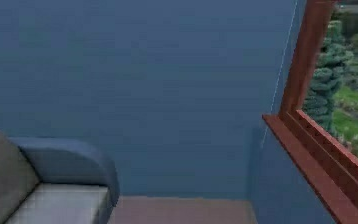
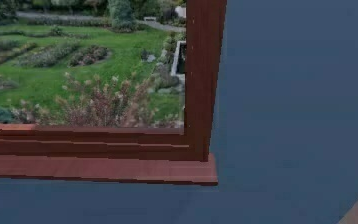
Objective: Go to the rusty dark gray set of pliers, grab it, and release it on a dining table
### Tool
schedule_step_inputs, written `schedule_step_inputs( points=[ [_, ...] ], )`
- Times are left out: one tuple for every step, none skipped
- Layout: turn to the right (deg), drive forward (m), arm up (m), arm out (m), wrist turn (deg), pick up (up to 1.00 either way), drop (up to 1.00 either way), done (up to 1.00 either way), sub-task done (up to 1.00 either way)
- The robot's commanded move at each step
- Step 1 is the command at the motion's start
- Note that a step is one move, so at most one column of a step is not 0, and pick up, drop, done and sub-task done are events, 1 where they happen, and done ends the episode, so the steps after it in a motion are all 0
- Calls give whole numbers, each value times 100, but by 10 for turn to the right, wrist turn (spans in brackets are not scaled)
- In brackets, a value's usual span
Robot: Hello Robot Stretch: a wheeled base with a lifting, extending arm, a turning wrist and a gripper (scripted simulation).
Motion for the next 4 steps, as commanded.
schedule_step_inputs(
  points=[
    [60, 0, 0, 0, 0, 0, 0, 0, 0],
    [0, 5, 0, 0, 0, 0, 0, 0, 0],
    [-450, 0, 0, 0, 0, 0, 0, 0, 0],
    [-450, 0, 0, 0, 0, 0, 0, 0, 0]
  ],
)
